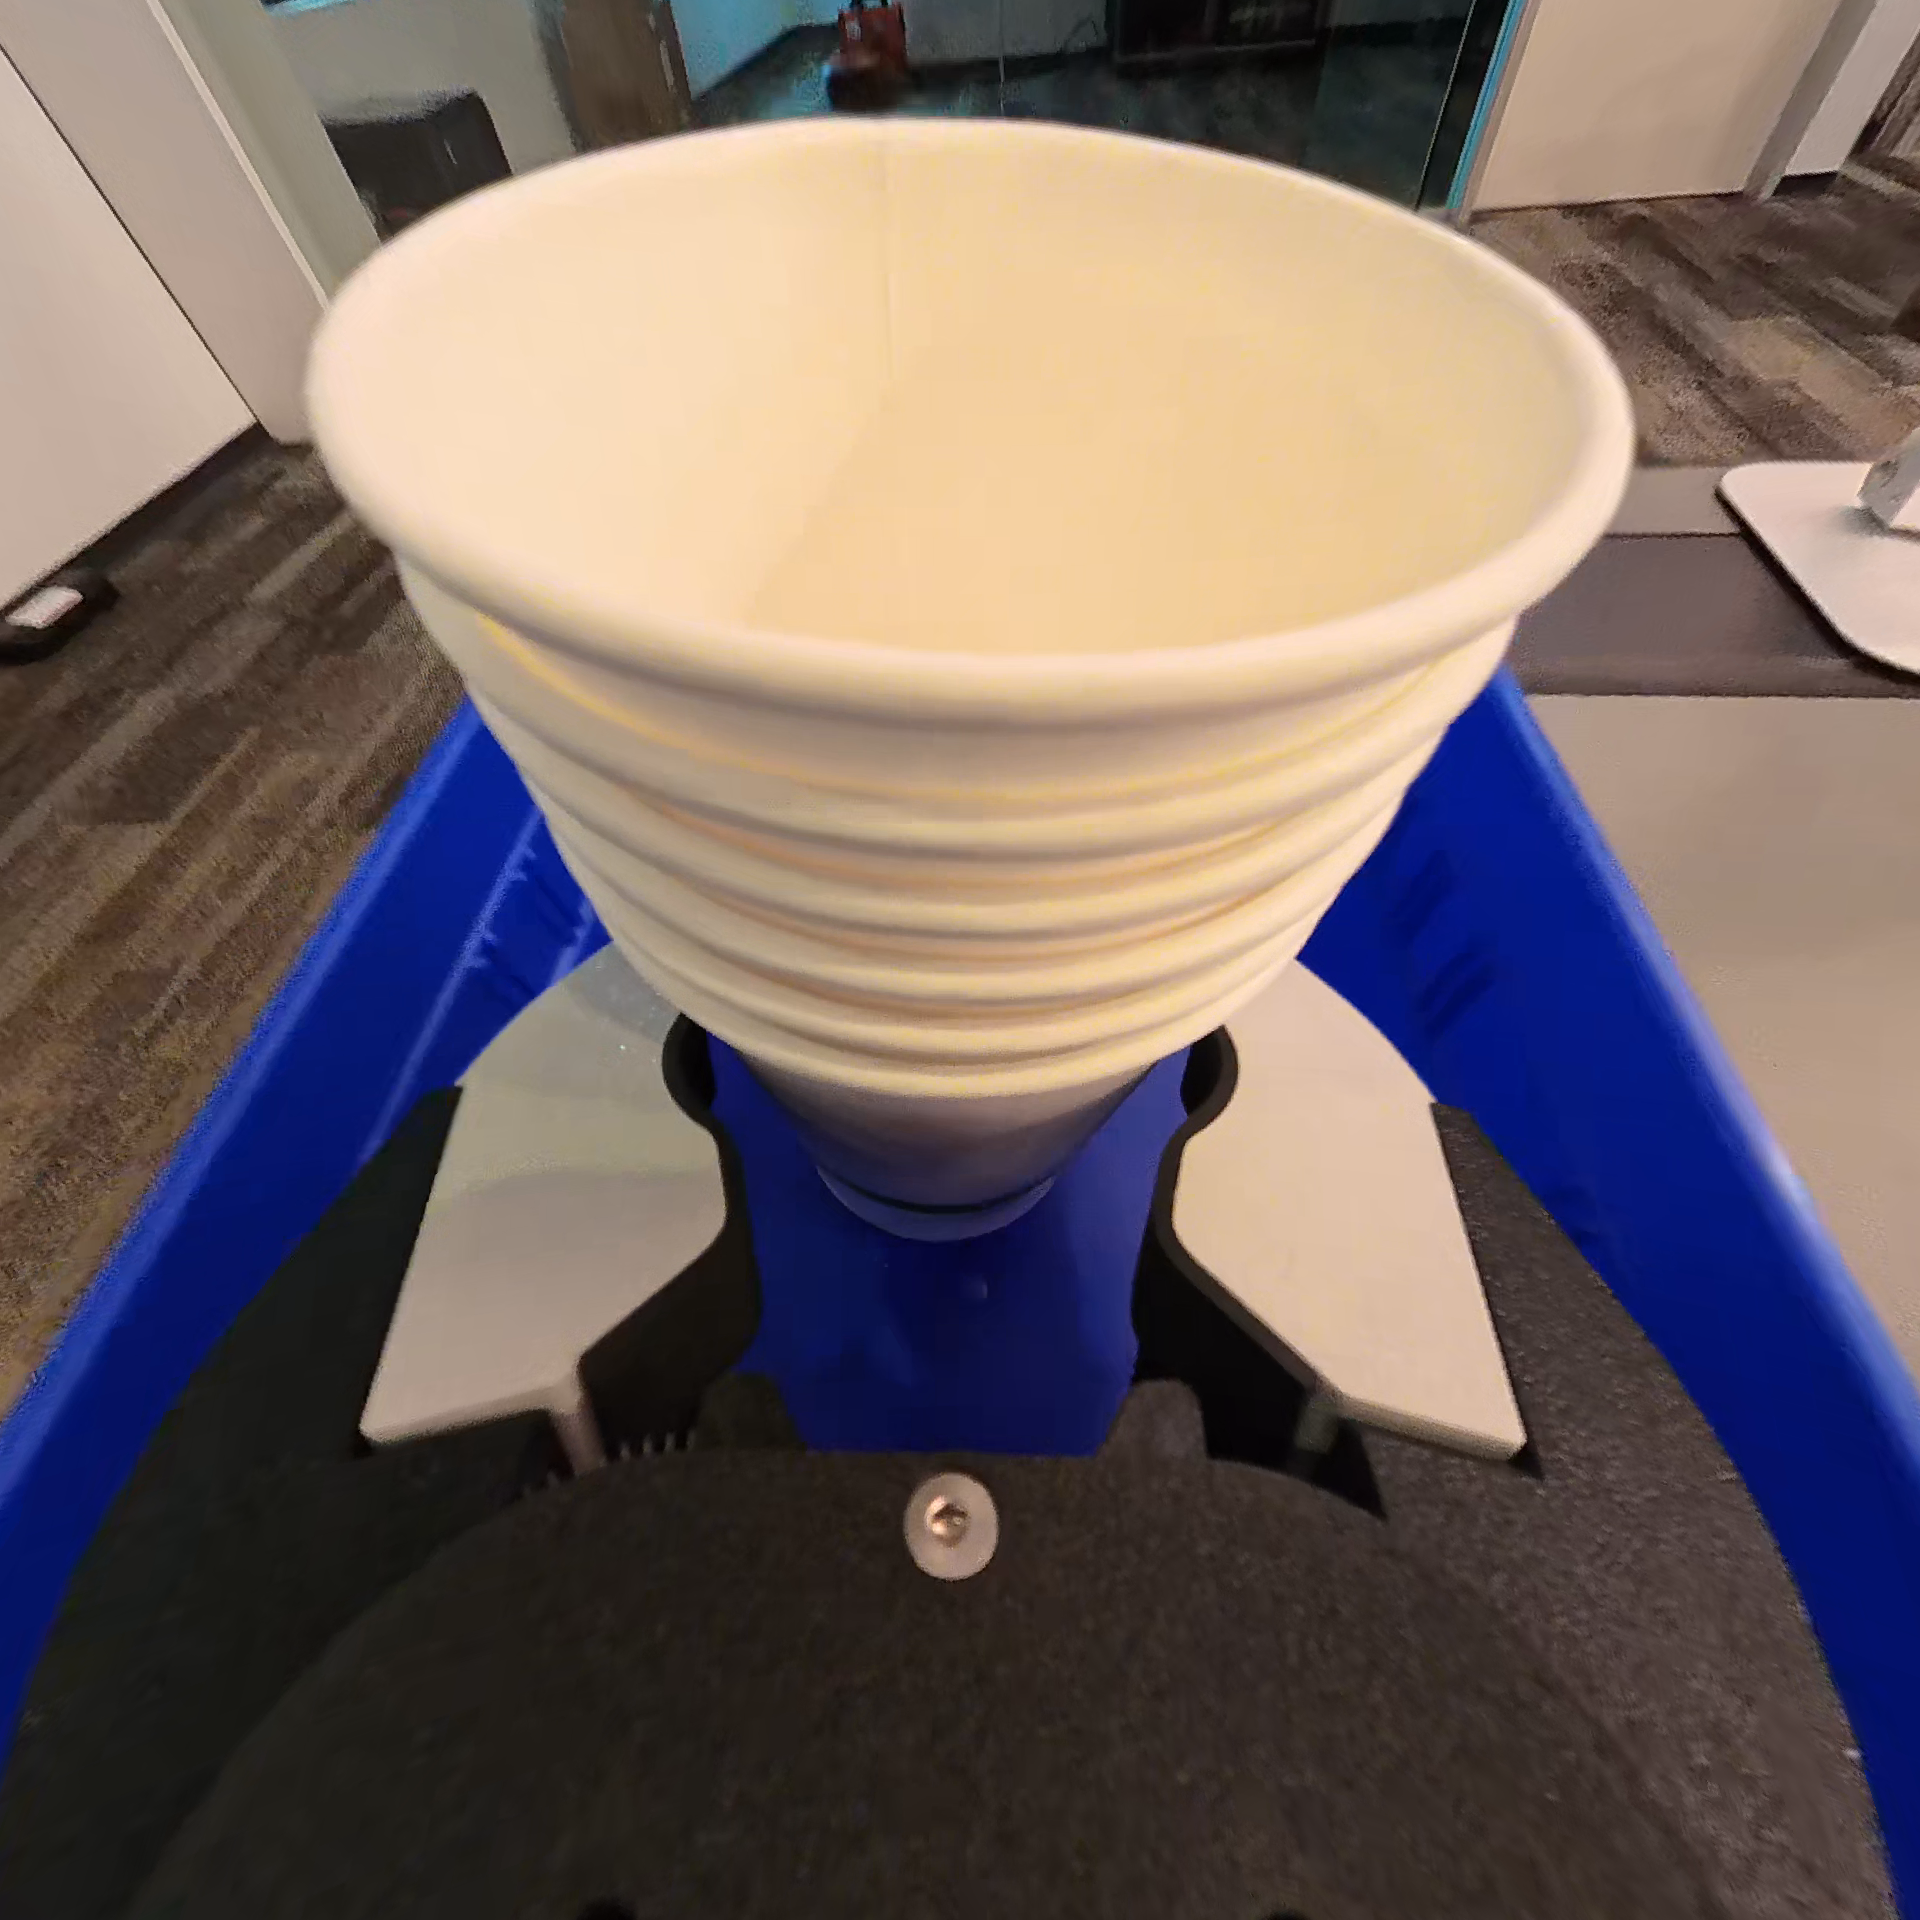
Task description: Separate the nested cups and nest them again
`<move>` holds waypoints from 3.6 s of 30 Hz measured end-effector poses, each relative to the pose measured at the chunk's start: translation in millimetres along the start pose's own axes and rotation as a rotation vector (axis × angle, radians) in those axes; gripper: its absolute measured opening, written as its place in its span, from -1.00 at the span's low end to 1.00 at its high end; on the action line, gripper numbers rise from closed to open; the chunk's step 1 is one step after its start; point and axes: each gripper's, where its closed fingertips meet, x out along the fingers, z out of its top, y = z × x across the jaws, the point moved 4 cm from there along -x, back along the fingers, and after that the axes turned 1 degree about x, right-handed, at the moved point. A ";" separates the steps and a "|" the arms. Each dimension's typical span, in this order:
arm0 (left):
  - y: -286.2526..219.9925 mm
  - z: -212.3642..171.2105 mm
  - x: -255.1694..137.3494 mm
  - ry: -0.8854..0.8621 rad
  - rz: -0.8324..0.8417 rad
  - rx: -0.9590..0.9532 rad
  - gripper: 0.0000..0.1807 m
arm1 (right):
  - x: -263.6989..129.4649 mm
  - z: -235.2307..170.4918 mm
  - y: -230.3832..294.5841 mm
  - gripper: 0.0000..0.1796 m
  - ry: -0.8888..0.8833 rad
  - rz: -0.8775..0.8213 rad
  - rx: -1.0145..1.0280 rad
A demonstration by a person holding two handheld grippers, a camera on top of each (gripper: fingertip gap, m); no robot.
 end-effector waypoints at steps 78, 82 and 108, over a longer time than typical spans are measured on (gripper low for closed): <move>-424.7 58.8 -100.4 -0.029 -1.118 0.593 -0.01 | 108.1 -2.6 229.0 -0.96 0.717 0.592 -0.618; -424.3 58.7 -99.4 -0.026 -1.116 0.591 -0.01 | 109.7 -3.8 228.2 -0.96 0.729 0.595 -0.622; -432.0 45.7 -93.5 0.018 -1.154 0.561 -0.01 | 54.6 79.5 177.3 -0.97 0.488 0.402 -0.584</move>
